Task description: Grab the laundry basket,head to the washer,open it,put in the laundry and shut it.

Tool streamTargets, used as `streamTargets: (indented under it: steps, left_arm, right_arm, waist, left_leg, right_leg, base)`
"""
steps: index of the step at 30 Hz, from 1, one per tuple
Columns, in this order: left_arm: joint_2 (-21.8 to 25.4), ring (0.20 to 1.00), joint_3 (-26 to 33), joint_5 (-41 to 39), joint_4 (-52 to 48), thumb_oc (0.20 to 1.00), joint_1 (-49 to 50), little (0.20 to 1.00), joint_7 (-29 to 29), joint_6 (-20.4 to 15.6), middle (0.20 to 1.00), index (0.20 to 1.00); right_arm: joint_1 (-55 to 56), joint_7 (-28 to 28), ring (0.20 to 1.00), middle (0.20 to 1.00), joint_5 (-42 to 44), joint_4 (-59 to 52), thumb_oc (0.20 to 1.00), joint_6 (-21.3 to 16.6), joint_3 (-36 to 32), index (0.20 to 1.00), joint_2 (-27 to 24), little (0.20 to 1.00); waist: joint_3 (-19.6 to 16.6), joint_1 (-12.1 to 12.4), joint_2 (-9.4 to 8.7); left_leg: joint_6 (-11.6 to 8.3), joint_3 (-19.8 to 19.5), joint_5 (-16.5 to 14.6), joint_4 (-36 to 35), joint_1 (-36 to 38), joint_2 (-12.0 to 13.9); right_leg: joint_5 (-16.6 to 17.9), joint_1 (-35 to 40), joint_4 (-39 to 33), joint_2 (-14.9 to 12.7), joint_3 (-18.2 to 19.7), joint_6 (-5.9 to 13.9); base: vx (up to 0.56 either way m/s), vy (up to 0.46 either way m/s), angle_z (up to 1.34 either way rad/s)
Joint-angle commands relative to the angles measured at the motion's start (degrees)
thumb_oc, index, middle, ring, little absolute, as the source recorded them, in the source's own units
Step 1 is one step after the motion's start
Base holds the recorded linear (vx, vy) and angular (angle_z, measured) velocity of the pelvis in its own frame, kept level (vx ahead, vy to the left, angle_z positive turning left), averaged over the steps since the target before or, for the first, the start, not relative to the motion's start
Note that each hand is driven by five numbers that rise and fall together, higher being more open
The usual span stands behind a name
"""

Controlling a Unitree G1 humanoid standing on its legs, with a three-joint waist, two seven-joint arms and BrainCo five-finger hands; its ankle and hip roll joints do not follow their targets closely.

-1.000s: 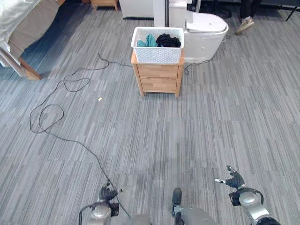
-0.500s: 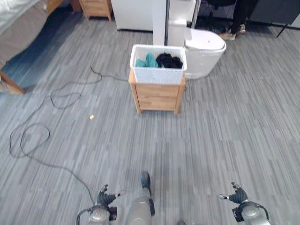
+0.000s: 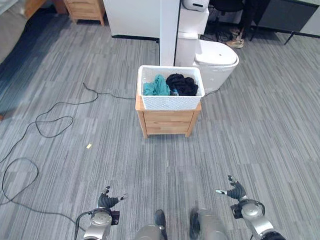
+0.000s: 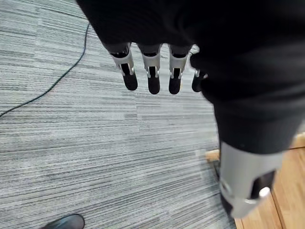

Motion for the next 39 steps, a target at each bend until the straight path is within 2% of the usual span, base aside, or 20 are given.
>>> streamTargets:
  steps: [1, 2, 3, 4, 6, 8, 10, 11, 12, 13, 14, 15, 17, 18, 20, 21, 22, 25, 32, 39]
  left_arm:
    - [1.7, 1.000, 0.9, -0.7, -0.9, 1.000, -0.2, 1.000, 0.6, -1.1, 1.000, 1.000]
    - [1.1, 1.000, 0.9, -0.1, -0.1, 1.000, -0.3, 1.000, 0.5, -1.3, 1.000, 1.000]
    - [1.1, 1.000, 0.9, -0.1, -0.1, 1.000, -0.3, 1.000, 0.5, -1.3, 1.000, 1.000]
    - [0.9, 1.000, 0.7, 0.9, -0.1, 1.000, -0.1, 1.000, 0.2, -1.4, 1.000, 1.000]
    - [1.0, 1.000, 0.6, 1.2, -0.3, 1.000, 0.4, 1.000, 0.1, -1.5, 1.000, 1.000]
    - [0.5, 1.000, 0.5, 1.7, -0.5, 1.000, 1.6, 1.000, -0.4, -1.3, 1.000, 1.000]
    - [-0.5, 1.000, 0.4, 1.6, -0.6, 1.000, 2.7, 1.000, -0.6, -1.0, 1.000, 1.000]
    - [-1.0, 1.000, 0.2, 1.6, -0.2, 1.000, 2.5, 1.000, -0.4, -1.0, 1.000, 1.000]
    - [-1.1, 1.000, 0.2, 1.5, 0.0, 1.000, 2.5, 1.000, -0.3, -1.0, 1.000, 1.000]
    - [-1.4, 1.000, 0.1, 1.5, 0.1, 1.000, 2.5, 1.000, -0.3, -0.9, 1.000, 1.000]
    - [-1.7, 1.000, 0.0, 1.5, 0.3, 1.000, 2.4, 1.000, -0.3, -0.8, 1.000, 1.000]
    - [-1.7, 1.000, 0.0, 1.5, 0.4, 1.000, 2.4, 1.000, -0.3, -0.8, 1.000, 1.000]
    - [-1.8, 1.000, -0.2, 1.4, 0.6, 1.000, 1.9, 1.000, -0.1, -1.0, 1.000, 1.000]
    - [-1.8, 1.000, -0.2, 1.4, 0.6, 1.000, 1.9, 1.000, -0.1, -1.0, 1.000, 1.000]
    - [-1.9, 1.000, -0.3, 0.5, 0.5, 1.000, 1.2, 1.000, 0.5, -1.4, 1.000, 1.000]
    - [-1.9, 1.000, -0.3, 0.5, 0.5, 1.000, 1.2, 1.000, 0.5, -1.4, 1.000, 1.000]
    - [-1.8, 1.000, -0.1, 0.2, 0.5, 1.000, 1.2, 1.000, 0.9, -1.5, 1.000, 1.000]
    - [-1.9, 1.000, 0.5, 0.9, 1.9, 1.000, 2.3, 1.000, 0.8, -1.3, 1.000, 1.000]
    - [-0.5, 1.000, 1.8, 2.2, 2.9, 1.000, 3.2, 1.000, 1.2, -1.2, 1.000, 1.000]
    - [3.3, 1.000, 4.8, 1.4, -4.0, 1.000, 3.7, 1.000, 3.3, -2.0, 1.000, 1.000]
  right_arm:
    - [-1.4, -0.9, 1.000, 1.000, 1.2, 0.0, 1.000, -0.7, -1.5, 1.000, -3.1, 1.000]
    - [-1.1, -0.9, 1.000, 1.000, 0.6, 0.5, 1.000, -0.4, -1.4, 1.000, -3.2, 1.000]
    - [-1.1, -0.9, 1.000, 1.000, 0.6, 0.6, 1.000, -0.4, -1.4, 1.000, -3.2, 1.000]
    - [-0.1, -0.7, 1.000, 1.000, 0.6, 0.4, 1.000, -0.6, -1.7, 1.000, -3.5, 1.000]
    - [0.8, -0.6, 1.000, 1.000, 0.7, 0.2, 1.000, -0.7, -1.9, 1.000, -3.6, 1.000]
    - [1.8, -0.7, 1.000, 1.000, 0.5, 0.2, 1.000, -0.7, -2.4, 1.000, -4.1, 1.000]
    - [2.0, -1.0, 1.000, 1.000, 0.6, 0.0, 1.000, -0.7, -2.6, 1.000, -4.8, 1.000]
    - [1.7, -1.3, 1.000, 1.000, 1.2, 0.1, 1.000, -1.0, -2.7, 1.000, -5.2, 1.000]
    - [1.7, -1.2, 1.000, 1.000, 1.4, 0.0, 1.000, -0.9, -2.8, 1.000, -5.4, 1.000]
    - [1.4, -1.3, 1.000, 1.000, 1.4, 0.2, 1.000, -0.9, -2.6, 1.000, -5.7, 1.000]
    - [0.9, -1.3, 1.000, 1.000, 1.3, 0.2, 1.000, -0.9, -2.5, 1.000, -6.4, 1.000]
    - [0.9, -1.3, 1.000, 1.000, 1.3, 0.2, 1.000, -0.9, -2.5, 1.000, -6.3, 1.000]
    - [0.3, -1.7, 1.000, 1.000, 1.1, 0.4, 1.000, -1.0, -2.5, 1.000, -7.2, 1.000]
    - [0.3, -1.7, 1.000, 1.000, 1.1, 0.4, 1.000, -1.0, -2.5, 1.000, -7.2, 1.000]
    - [-0.2, -2.3, 1.000, 1.000, 1.0, 1.1, 1.000, -1.1, -2.3, 1.000, -7.5, 1.000]
    - [-0.2, -2.3, 1.000, 1.000, 1.0, 1.1, 1.000, -1.1, -2.3, 1.000, -7.5, 1.000]
    - [0.0, -2.6, 1.000, 1.000, 0.8, 1.3, 1.000, -1.1, -2.2, 1.000, -7.7, 1.000]
    - [0.2, -2.4, 1.000, 1.000, -0.3, 1.3, 1.000, -0.9, -2.0, 1.000, -7.4, 1.000]
    - [0.3, -2.4, 1.000, 1.000, -1.1, -0.4, 1.000, -0.8, -2.3, 1.000, -6.1, 1.000]
    - [-1.5, -2.5, 1.000, 1.000, -0.2, -7.0, 1.000, -1.2, -3.2, 1.000, -6.1, 1.000]
  waist:
    - [2.4, -1.2, -0.49]
    - [2.2, -1.8, -0.63]
    - [2.2, -1.9, -0.49]
    - [1.7, -2.2, -0.78]
    - [0.8, -2.4, -1.01]
    - [-0.5, -3.1, -0.76]
    - [-1.0, -3.3, -0.46]
    - [-1.0, -3.1, 0.02]
    - [-1.4, -3.1, -0.21]
    - [-1.5, -2.9, -0.40]
    - [-1.2, -2.1, -0.56]
    - [-1.3, -2.2, -0.71]
    - [-0.5, -1.3, -0.13]
    - [-0.4, -1.3, -0.14]
    - [0.6, -0.1, 0.96]
    - [0.7, -0.1, 0.93]
    - [1.1, 0.4, 1.48]
    - [0.4, 0.6, 1.81]
    - [-2.1, 0.8, 0.45]
    - [-3.1, 1.6, -0.78]
  left_leg:
    - [-4.89, -6.3, -8.4, 5.6, 0.9, 1.5]
    - [-5.54, -7.2, -9.4, 5.2, 2.6, 1.0]
    - [-5.57, -7.3, -9.5, 5.3, 2.7, 1.1]
    - [-6.42, -8.7, -12.0, 6.6, 4.0, 0.8]
    - [-6.91, -9.2, -12.8, 7.5, 4.5, 1.0]
    - [-9.12, -8.4, -13.1, 12.3, 4.5, 3.7]
    - [-9.85, -7.8, -10.3, 19.2, 2.8, 6.0]
    - [-10.52, -8.0, -7.6, 21.4, 2.0, 7.0]
    - [-10.33, -8.1, -6.4, 21.8, 0.7, 6.9]
    - [-9.96, -8.5, -6.8, 21.5, -0.9, 6.6]
    - [-9.39, -9.2, -9.0, 17.7, -2.9, 5.6]
    - [-9.34, -9.3, -8.7, 17.5, -3.0, 5.4]
    - [-10.31, -11.8, -5.5, 12.1, -6.2, 4.0]
    - [-10.32, -11.8, -5.4, 12.0, -6.1, 4.0]
    - [-11.23, -13.6, -0.4, 6.6, -8.7, 3.6]
    - [-11.23, -13.5, -0.3, 6.5, -8.5, 3.5]
    - [-11.32, -13.4, 1.6, 4.8, -9.3, 3.8]
    - [-10.61, -13.3, 1.4, 2.1, -7.0, 3.9]
    - [-8.56, -11.3, -0.1, 0.8, -3.3, 2.8]
    - [-7.06, -9.9, -2.1, 1.1, -2.2, 1.6]
  right_leg:
    - [8.7, 5.4, -14.1, 1.0, -1.9, 3.08]
    - [9.8, 4.1, -18.5, 1.2, -2.1, 3.84]
    - [9.9, 4.3, -18.6, 1.3, -2.2, 3.83]
    - [10.2, 5.6, -19.8, 1.6, -0.3, 3.61]
    - [10.6, 5.8, -19.2, 1.5, 0.4, 2.77]
    - [10.8, 7.2, -18.3, 1.6, -0.6, 1.36]
    - [10.3, 9.9, -19.4, 2.5, -1.7, -0.14]
    - [9.6, 11.4, -20.3, 3.8, -1.5, -0.94]
    - [9.1, 12.0, -20.6, 3.8, -1.5, -1.21]
    - [8.5, 12.8, -21.1, 3.7, -1.4, -1.38]
    - [7.7, 14.7, -22.3, 3.9, -0.4, -1.21]
    - [7.8, 14.6, -22.3, 3.7, -0.4, -1.18]
    - [7.4, 16.0, -23.5, 4.3, 1.0, -1.16]
    - [7.3, 16.1, -23.6, 4.2, 1.0, -1.16]
    - [6.5, 17.8, -24.3, 5.2, 1.6, -1.31]
    - [6.5, 17.9, -24.3, 5.2, 1.6, -1.31]
    - [5.8, 18.4, -23.9, 5.7, 2.0, -1.52]
    - [4.9, 19.2, -23.0, 6.0, 2.9, -1.42]
    - [4.9, 20.5, -21.7, 4.0, 4.5, -0.02]
    - [5.1, 20.3, -20.5, 2.4, 5.6, 1.35]
  base:
    - [0.48, -0.136, 0.11]
    - [0.37, -0.117, 0.13]
    - [0.50, -0.209, 0.42]
    - [0.39, -0.193, 0.58]
    - [0.33, -0.180, 0.64]
    - [0.34, -0.238, 0.95]
    - [0.28, -0.218, 0.68]
    - [0.18, -0.137, 0.17]
    - [0.19, -0.121, -0.12]
    - [0.24, -0.079, -0.52]
    - [0.20, -0.050, -0.57]
    - [0.21, -0.002, -0.64]
    - [0.10, 0.037, -0.44]
    - [0.06, 0.036, -0.33]
    - [0.11, 0.078, -0.56]
    - [0.13, 0.118, -0.64]
    - [0.06, 0.060, -0.37]
    - [0.19, 0.189, -0.26]
    - [0.13, 0.145, -0.11]
    - [0.10, 0.102, -0.02]
